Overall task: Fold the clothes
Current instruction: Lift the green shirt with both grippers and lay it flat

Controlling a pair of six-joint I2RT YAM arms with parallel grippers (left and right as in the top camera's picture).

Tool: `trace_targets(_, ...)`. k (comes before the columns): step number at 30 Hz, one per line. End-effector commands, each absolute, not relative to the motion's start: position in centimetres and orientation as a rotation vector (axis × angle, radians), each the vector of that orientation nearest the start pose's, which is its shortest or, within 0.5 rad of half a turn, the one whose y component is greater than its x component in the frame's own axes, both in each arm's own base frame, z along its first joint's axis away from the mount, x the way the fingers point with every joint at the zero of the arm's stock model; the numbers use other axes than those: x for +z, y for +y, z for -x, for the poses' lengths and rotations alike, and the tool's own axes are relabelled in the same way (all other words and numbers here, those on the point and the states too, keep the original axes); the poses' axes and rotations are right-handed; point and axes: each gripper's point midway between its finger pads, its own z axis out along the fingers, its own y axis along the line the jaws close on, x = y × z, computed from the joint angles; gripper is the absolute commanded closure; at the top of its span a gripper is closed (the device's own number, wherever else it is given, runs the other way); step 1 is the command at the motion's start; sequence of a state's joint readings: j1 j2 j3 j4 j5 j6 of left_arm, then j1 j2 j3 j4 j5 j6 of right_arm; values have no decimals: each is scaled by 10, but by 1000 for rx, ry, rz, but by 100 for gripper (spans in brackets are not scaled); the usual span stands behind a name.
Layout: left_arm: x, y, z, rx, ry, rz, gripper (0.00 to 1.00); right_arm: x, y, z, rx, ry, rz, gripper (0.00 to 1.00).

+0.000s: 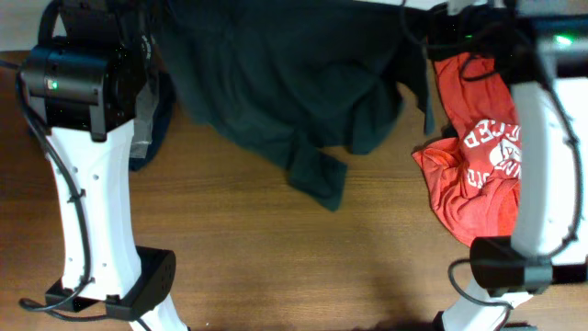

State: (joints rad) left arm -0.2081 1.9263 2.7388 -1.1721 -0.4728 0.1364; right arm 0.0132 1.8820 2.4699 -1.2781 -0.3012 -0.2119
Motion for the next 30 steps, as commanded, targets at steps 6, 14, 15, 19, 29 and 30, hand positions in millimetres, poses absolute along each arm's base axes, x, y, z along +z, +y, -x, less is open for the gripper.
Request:
trace_targets(6,591,25,-352,455,1694,109,99,480,33,-380,108,2078,327,96)
trace_targets(14,633,35,-254,373,1559,114,99,519,34,-302,100,1989,312,96)
trace_targets(15,636,37,-246,369,1549,116,100,523,34,-294,104,1979,303,96)
trace_targets(19,644,43,-214,358,1508,130,99,535,36,-260,115,1940,287,96)
trace_targets(29,644,45,-200,363,1500,127,100,542,37,-215,141,1910,249,96)
trace_targets(30,641,45,-204,366,1512,124,99,541,37,-217,145,1918,242,96)
